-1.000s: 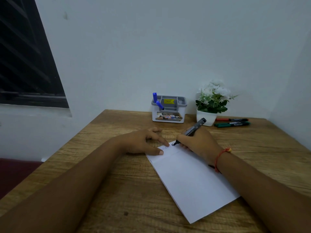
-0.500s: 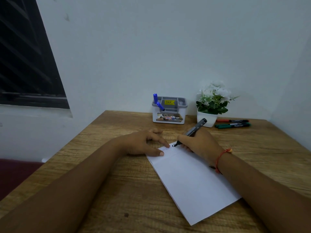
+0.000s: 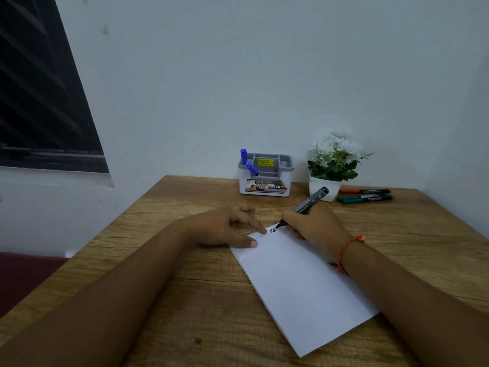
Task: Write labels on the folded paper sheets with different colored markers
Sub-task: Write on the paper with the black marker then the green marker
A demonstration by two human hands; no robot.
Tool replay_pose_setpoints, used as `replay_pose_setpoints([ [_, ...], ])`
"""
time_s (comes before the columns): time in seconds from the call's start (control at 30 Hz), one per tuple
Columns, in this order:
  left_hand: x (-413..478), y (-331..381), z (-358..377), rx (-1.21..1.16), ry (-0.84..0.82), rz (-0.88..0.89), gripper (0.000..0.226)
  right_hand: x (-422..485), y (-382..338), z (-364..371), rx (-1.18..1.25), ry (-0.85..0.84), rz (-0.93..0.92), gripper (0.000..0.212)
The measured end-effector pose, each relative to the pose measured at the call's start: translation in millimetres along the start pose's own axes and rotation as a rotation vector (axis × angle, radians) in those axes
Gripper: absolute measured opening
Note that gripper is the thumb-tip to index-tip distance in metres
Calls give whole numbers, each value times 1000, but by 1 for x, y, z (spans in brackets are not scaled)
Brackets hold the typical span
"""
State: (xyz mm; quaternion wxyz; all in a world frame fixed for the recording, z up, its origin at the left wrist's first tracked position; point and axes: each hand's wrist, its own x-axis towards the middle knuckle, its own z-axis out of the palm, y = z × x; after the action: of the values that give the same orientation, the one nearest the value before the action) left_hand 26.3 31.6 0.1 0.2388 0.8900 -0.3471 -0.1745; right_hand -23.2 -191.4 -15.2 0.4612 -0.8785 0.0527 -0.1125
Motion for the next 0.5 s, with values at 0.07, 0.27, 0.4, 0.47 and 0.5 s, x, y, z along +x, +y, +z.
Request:
replay_pose_setpoints([
  [0.07, 0, 0, 0, 2, 2, 1, 36, 0, -1, 0, -10, 6, -2, 26],
  [0.27, -1, 0, 0, -4, 2, 0, 35, -1, 0, -1, 2, 8, 6, 26],
  [0.4, -1, 0, 0, 7, 1, -3, 35, -1, -1, 0, -31, 5, 13, 29],
  [0.47, -1, 1, 0, 1, 0, -1, 36, 0, -1, -1, -30, 12, 19, 27],
  [0.5, -1, 1, 0, -3, 1, -3, 36, -1, -2, -1, -29, 12, 17, 27],
])
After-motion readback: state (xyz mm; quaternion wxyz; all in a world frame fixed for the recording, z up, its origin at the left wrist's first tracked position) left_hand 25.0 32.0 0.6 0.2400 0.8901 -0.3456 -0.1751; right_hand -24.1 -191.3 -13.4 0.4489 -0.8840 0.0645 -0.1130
